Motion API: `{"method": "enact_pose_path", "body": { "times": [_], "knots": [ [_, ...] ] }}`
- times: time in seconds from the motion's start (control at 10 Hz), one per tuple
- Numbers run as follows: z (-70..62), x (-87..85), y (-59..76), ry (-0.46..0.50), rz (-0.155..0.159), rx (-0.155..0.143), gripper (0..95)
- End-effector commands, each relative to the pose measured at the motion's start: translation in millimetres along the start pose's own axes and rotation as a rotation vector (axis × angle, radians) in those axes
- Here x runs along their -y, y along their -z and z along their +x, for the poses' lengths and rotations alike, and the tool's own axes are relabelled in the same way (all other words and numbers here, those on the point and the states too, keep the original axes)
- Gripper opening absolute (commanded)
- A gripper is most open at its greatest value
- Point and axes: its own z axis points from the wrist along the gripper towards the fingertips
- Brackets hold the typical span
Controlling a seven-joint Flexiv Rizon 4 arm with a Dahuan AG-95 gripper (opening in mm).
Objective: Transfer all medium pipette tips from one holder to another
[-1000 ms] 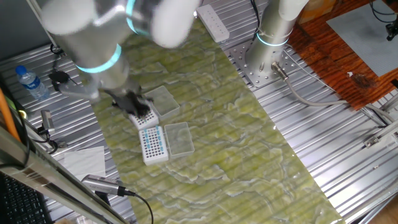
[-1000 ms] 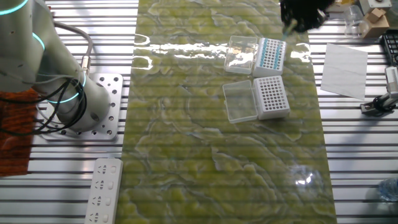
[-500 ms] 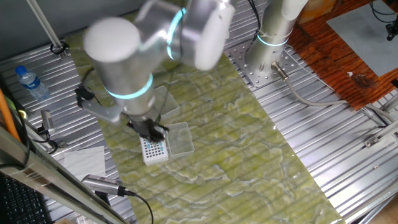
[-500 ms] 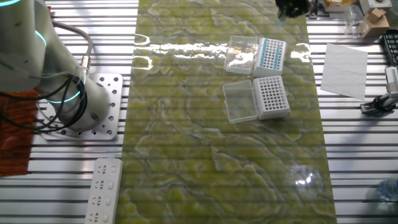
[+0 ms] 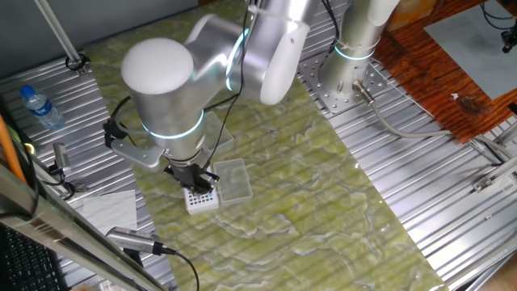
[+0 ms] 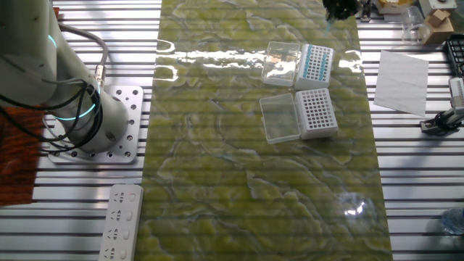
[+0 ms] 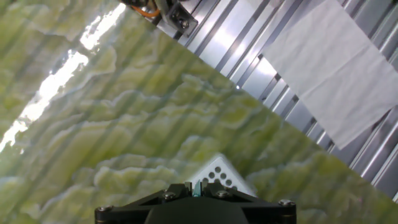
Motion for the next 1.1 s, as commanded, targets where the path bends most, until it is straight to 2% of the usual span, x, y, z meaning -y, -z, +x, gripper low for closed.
{"method": "enact_pose_path", "body": {
  "times": [0.1, 0.3, 0.5, 0.7, 1.1],
  "knots": [
    [-0.8, 2.7, -6.9, 0.014, 0.008, 0.0, 0.0],
    [-0.2, 3.8, -9.6, 0.018, 0.012, -0.001, 0.0],
    [11.4, 5.8, -17.8, 0.039, 0.024, 0.003, 0.0],
    [15.0, 6.6, -21.3, 0.045, 0.026, 0.009, 0.0],
    [14.4, 5.7, -22.6, 0.039, 0.028, 0.013, 0.0]
  ]
}}
